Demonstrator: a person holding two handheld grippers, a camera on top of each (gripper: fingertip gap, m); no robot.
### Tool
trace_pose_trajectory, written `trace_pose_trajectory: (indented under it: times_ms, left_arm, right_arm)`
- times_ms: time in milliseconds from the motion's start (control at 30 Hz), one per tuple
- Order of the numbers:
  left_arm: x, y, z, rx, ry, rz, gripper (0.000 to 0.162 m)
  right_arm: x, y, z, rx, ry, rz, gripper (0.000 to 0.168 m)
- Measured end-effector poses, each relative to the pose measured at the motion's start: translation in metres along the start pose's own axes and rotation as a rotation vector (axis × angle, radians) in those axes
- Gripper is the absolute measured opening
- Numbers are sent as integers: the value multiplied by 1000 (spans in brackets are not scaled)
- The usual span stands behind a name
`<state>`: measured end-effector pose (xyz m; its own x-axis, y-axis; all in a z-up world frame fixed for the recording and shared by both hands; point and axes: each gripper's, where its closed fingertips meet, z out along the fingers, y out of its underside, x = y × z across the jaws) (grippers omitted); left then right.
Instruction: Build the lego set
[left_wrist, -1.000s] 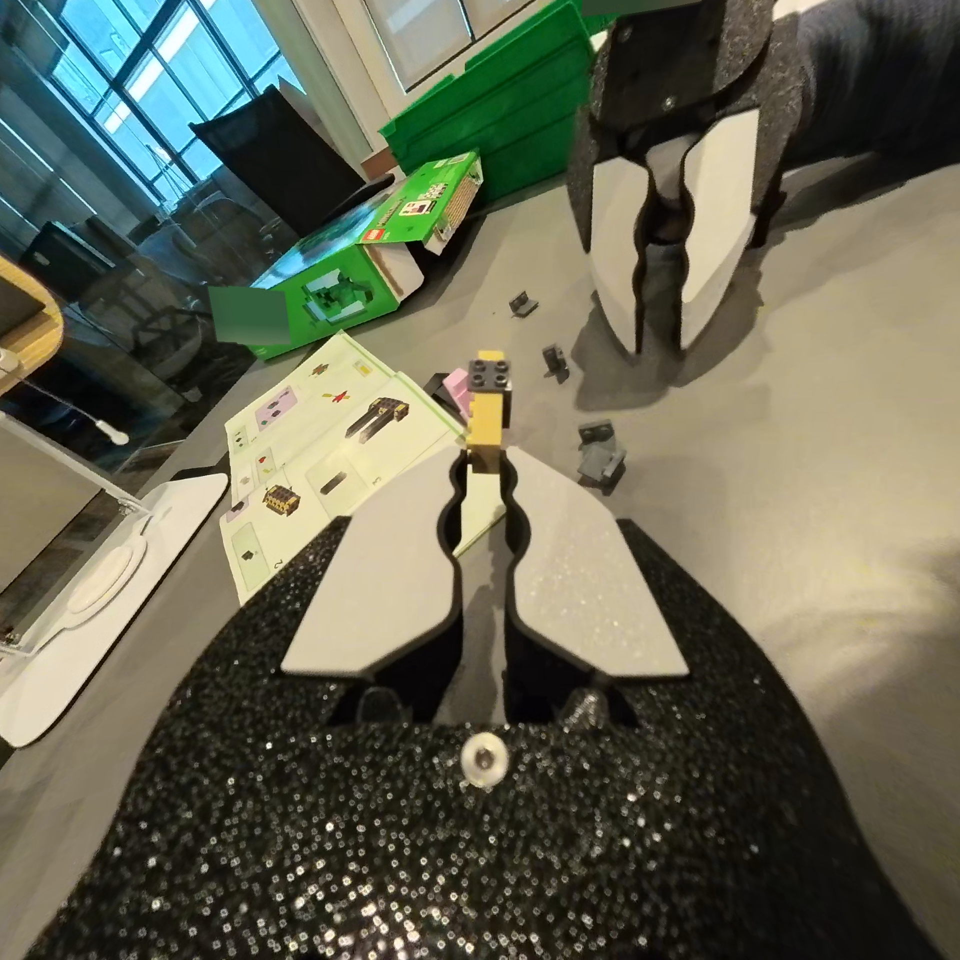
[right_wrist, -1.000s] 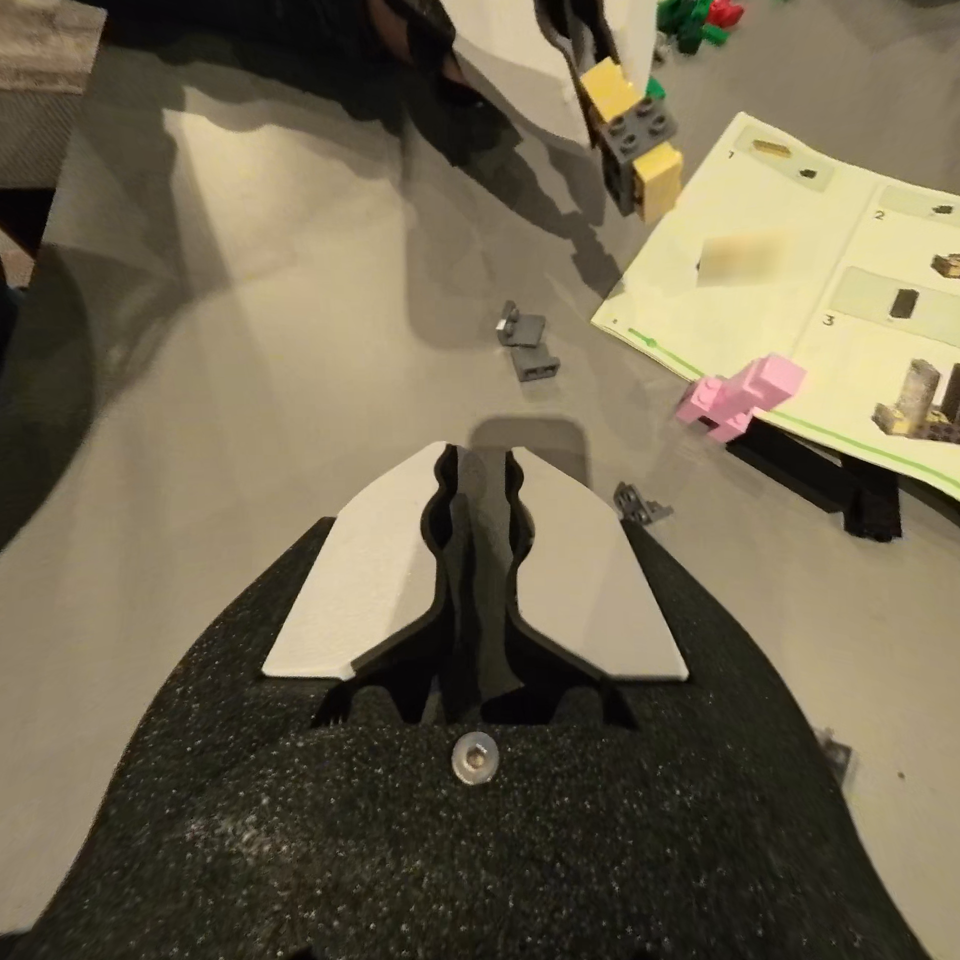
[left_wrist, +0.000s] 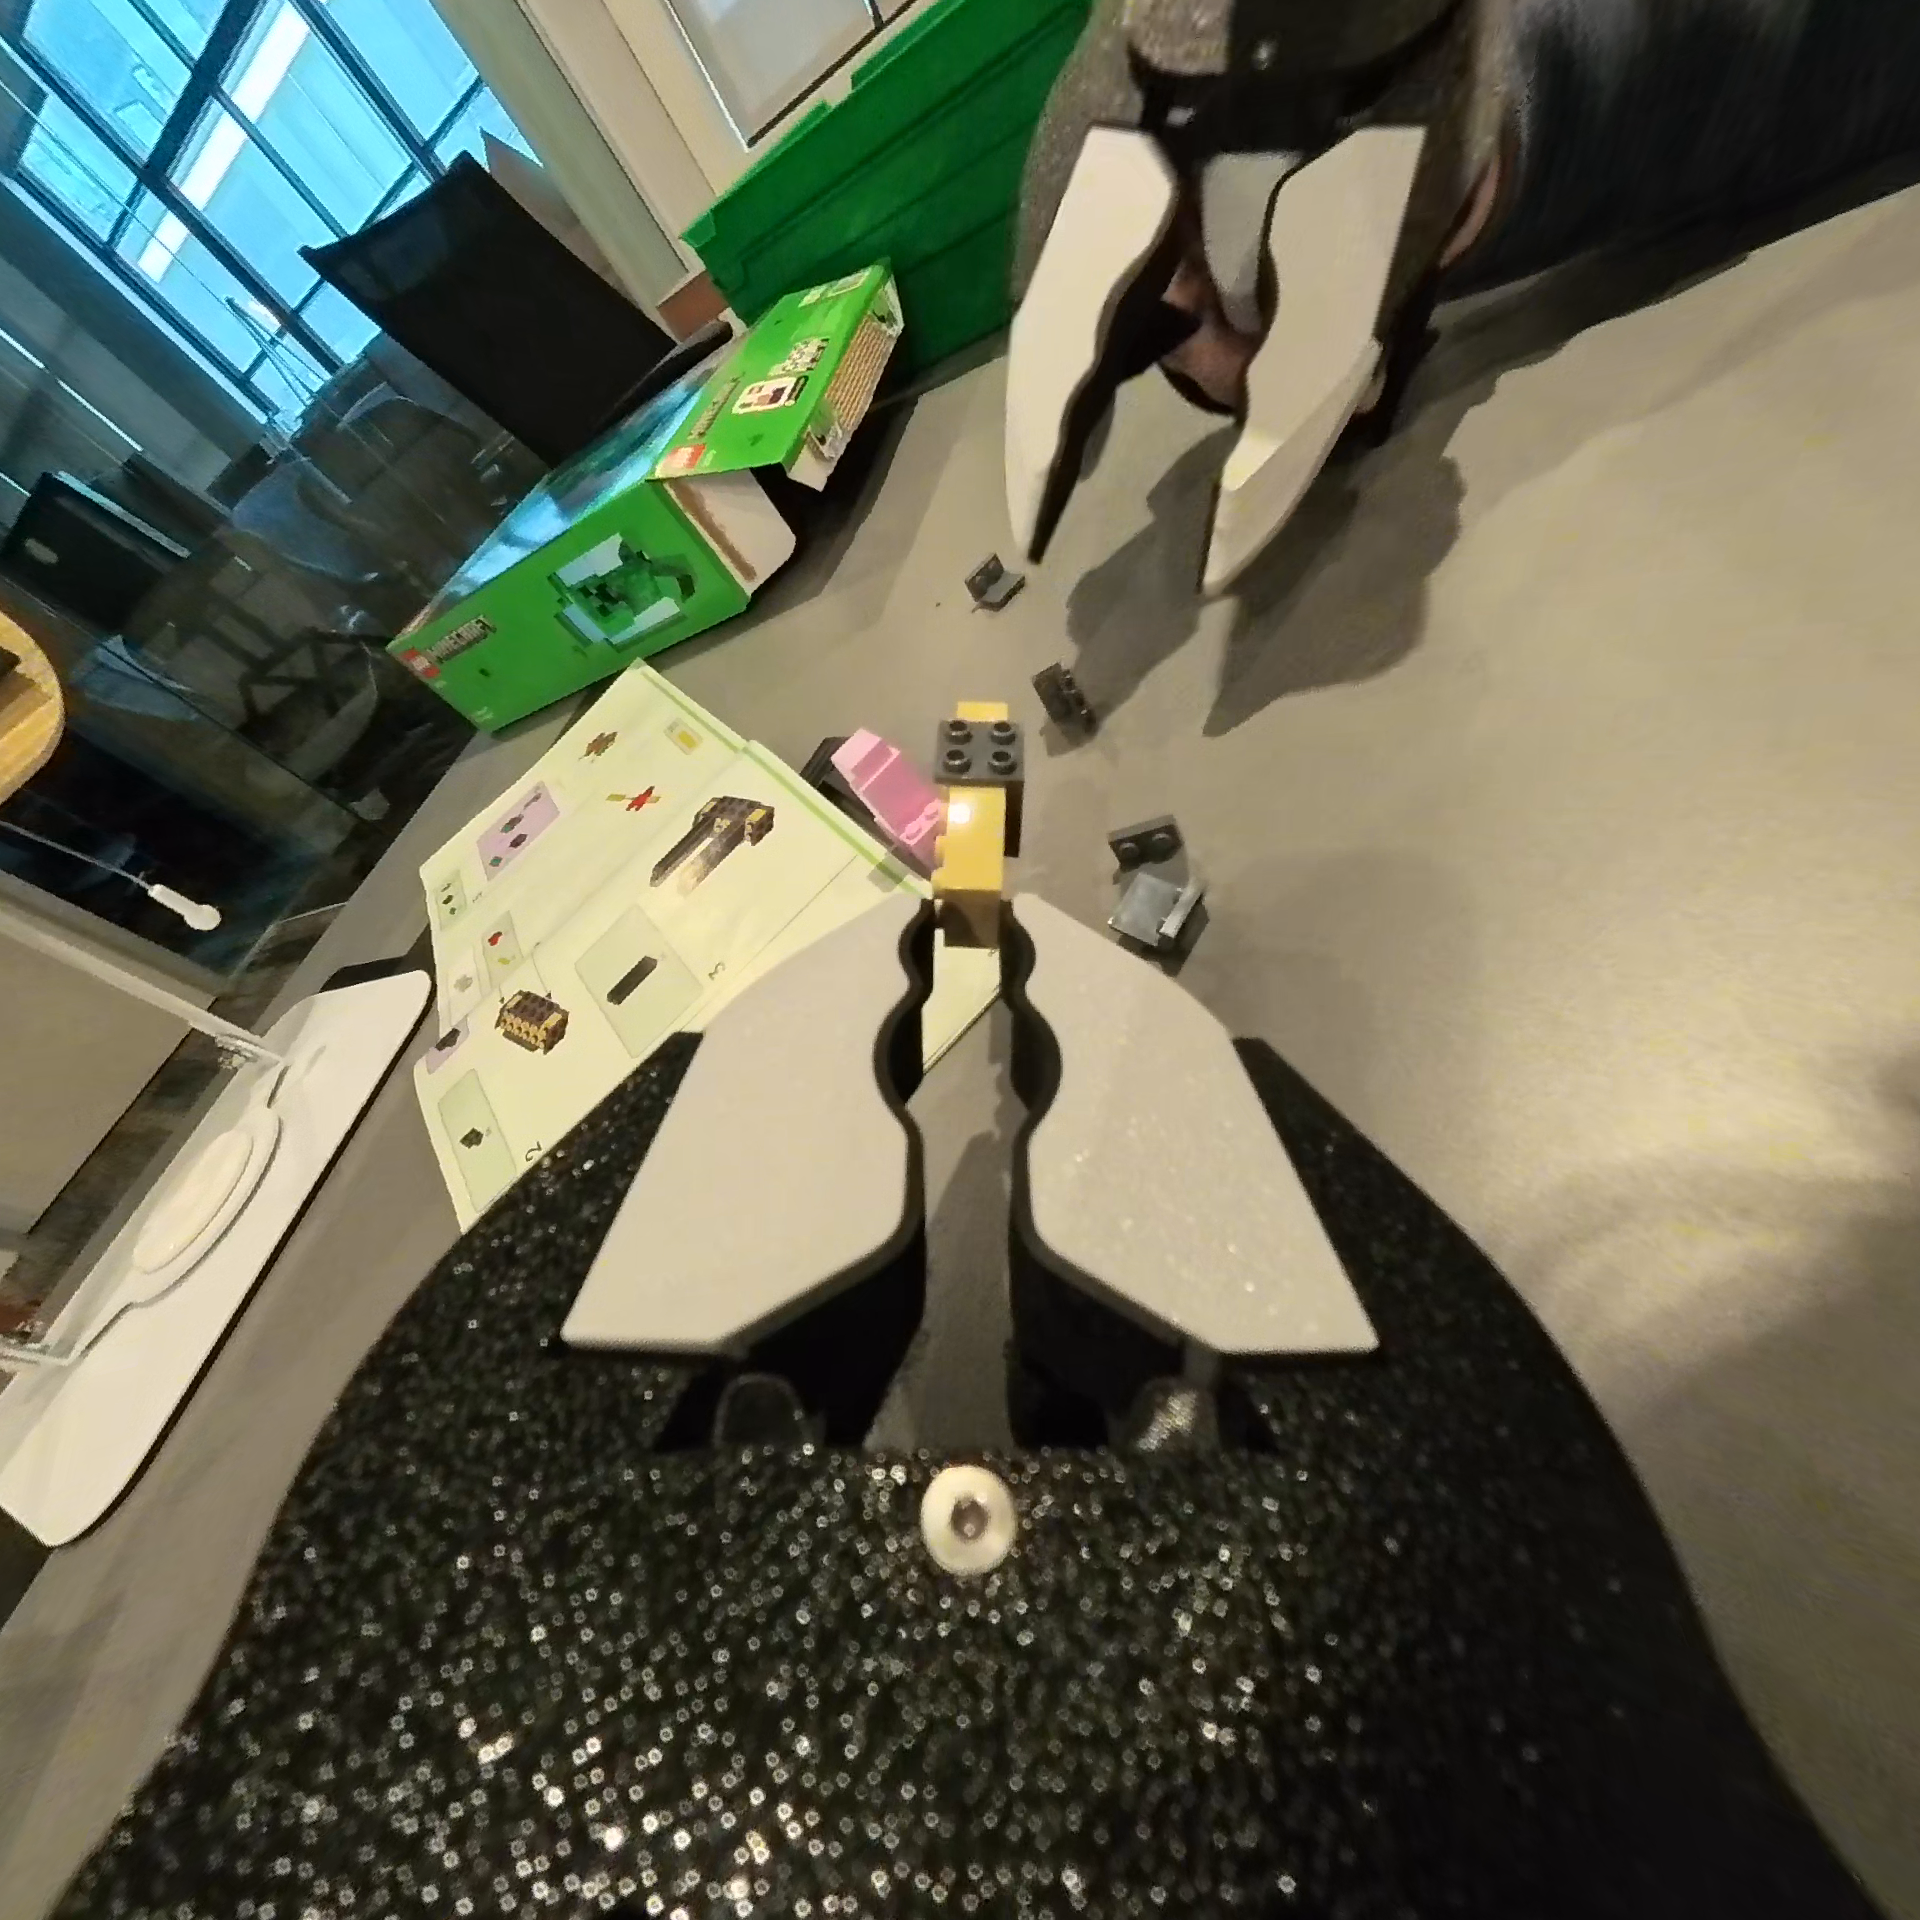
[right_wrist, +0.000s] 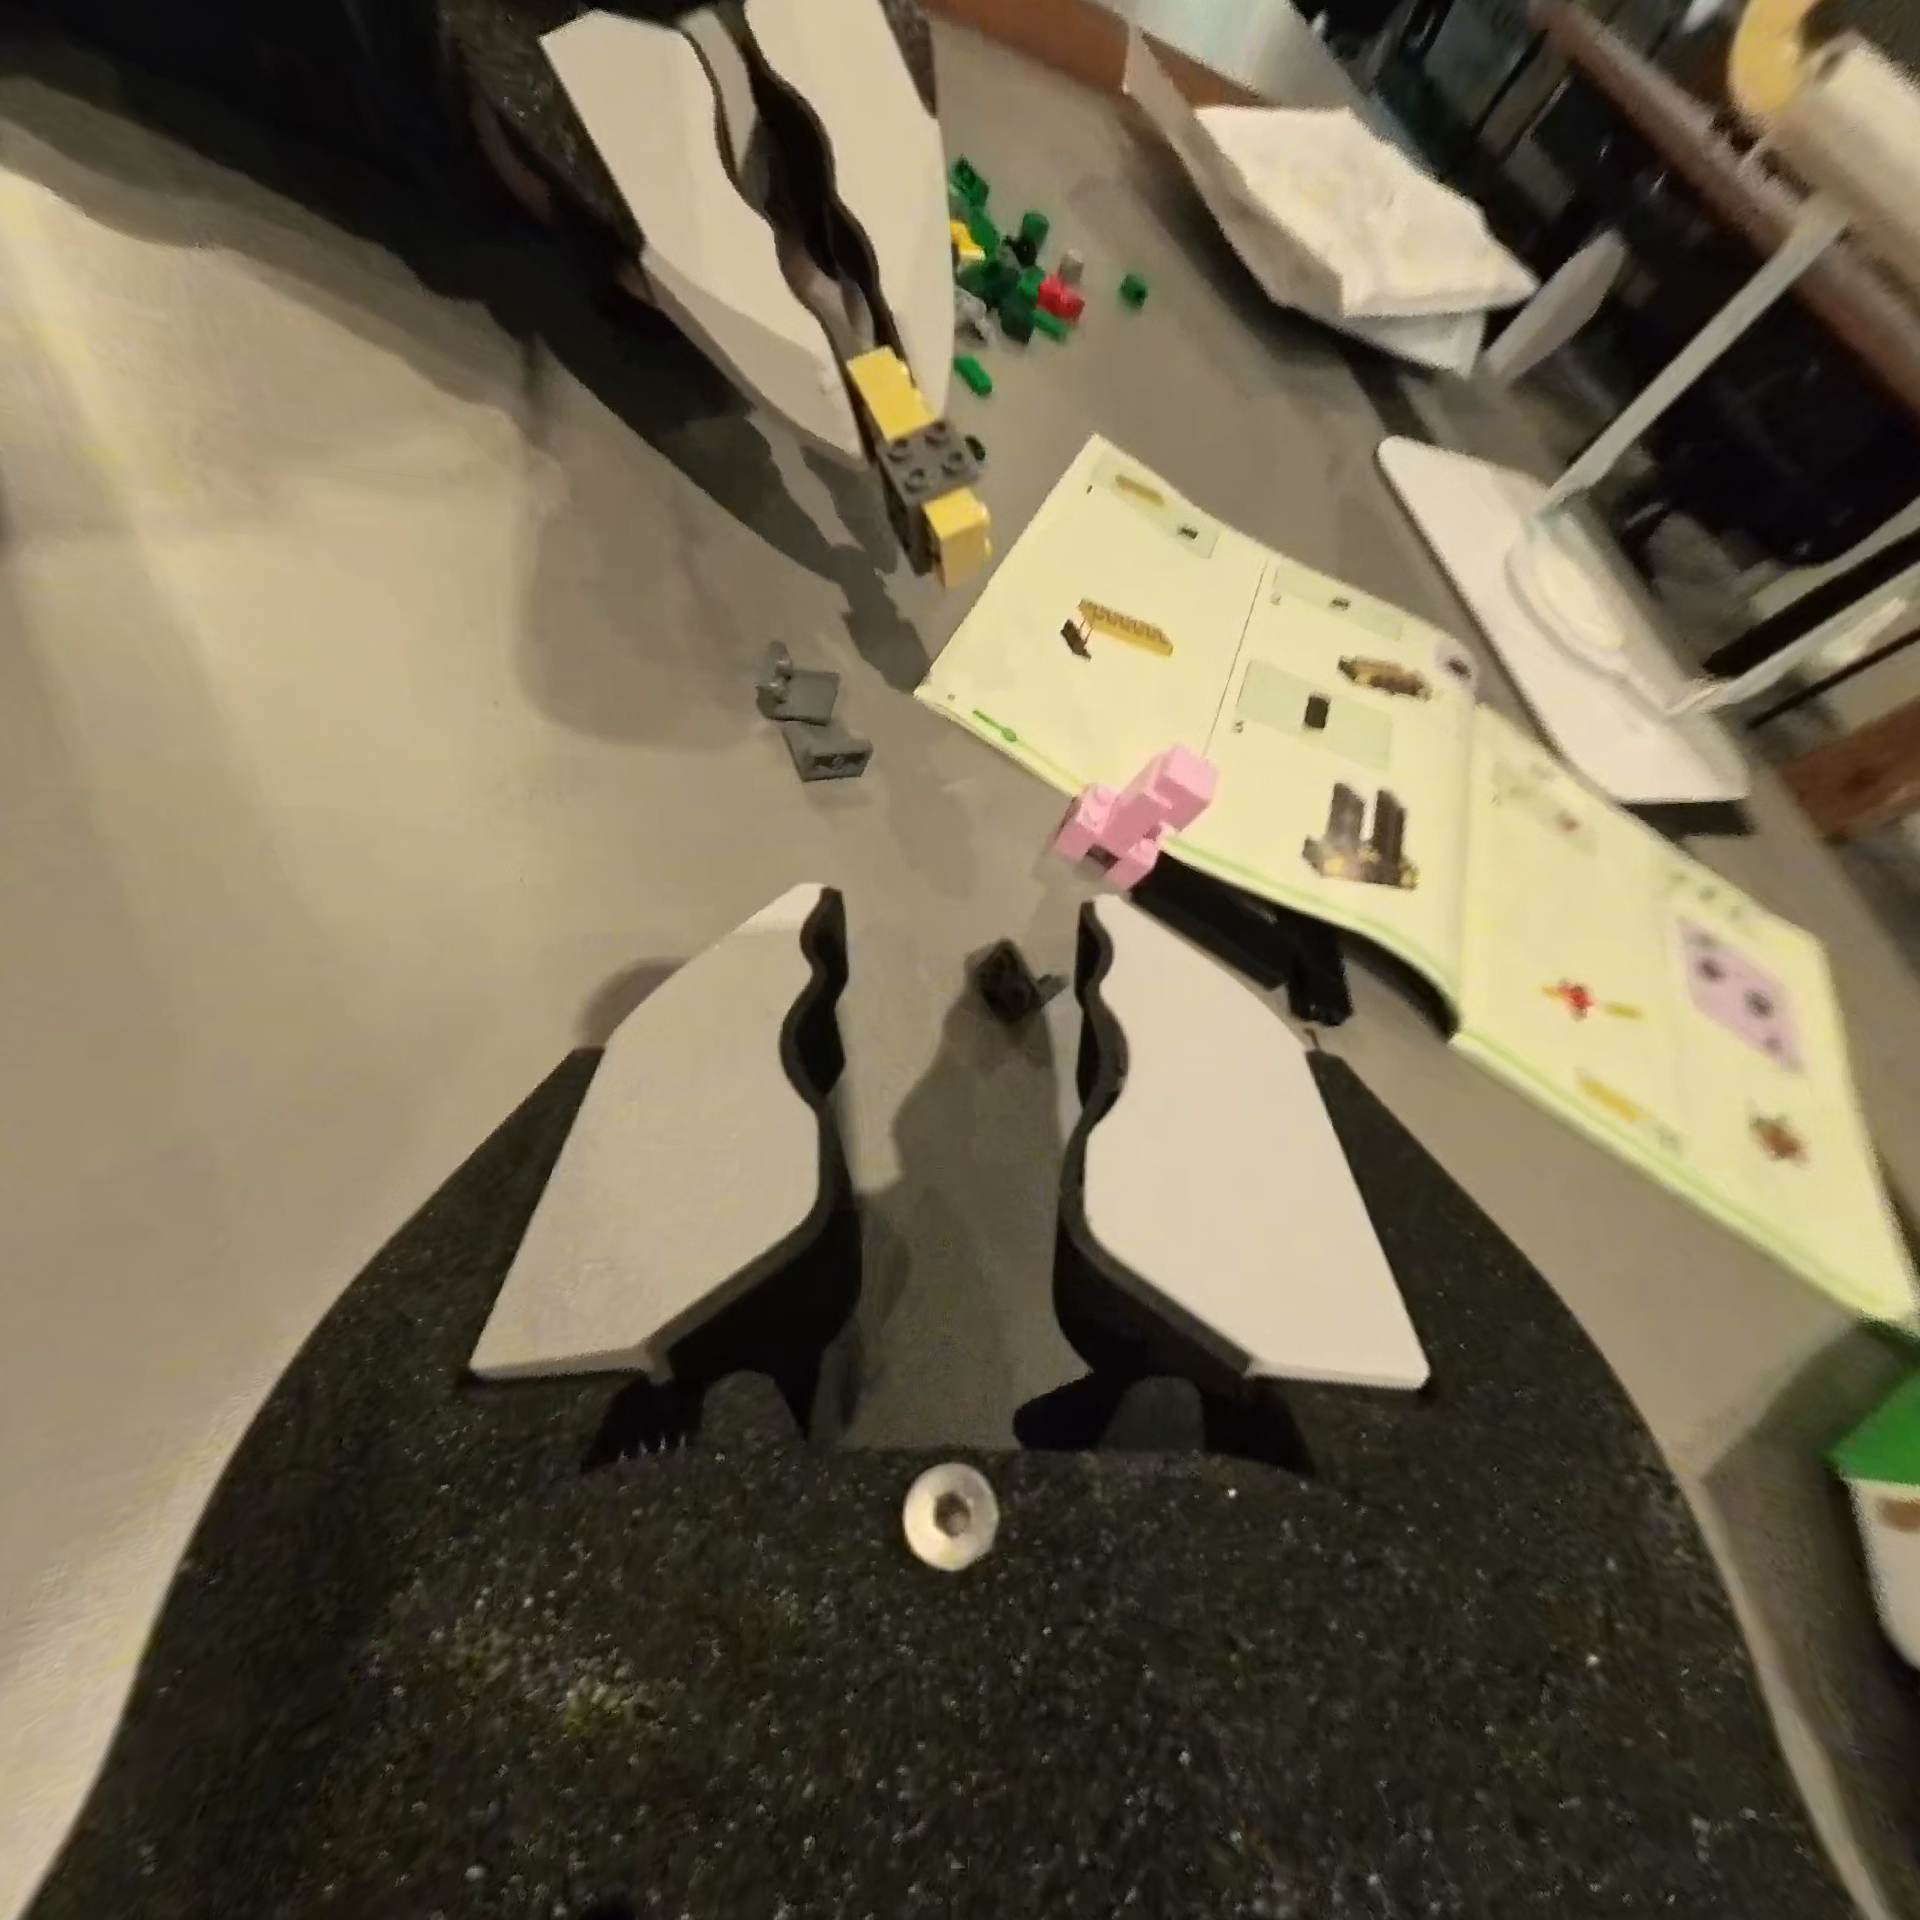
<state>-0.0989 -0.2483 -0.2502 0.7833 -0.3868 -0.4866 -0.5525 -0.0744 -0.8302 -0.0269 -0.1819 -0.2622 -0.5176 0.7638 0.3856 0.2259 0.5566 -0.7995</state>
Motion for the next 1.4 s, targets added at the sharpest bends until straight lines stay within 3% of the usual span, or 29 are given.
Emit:
trace_pose_trajectory:
  times_ms: [133, 367, 767, 1400]
  left_arm:
    - [0, 0, 0, 0, 0, -1, 11]
    - [5, -4, 1, 14, 30, -6, 11]
    - [9, -14, -1, 78, 91, -116, 11]
    - [7, -13, -1, 72, 77, -119, 11]
  right_arm:
    - [1, 1, 1, -20, 44, -52, 35]
    - [4, 22, 9, -80, -151, 188, 38]
    - [16, 33, 21, -120, -278, 156, 24]
    - [16, 33, 22, -116, -219, 104, 13]
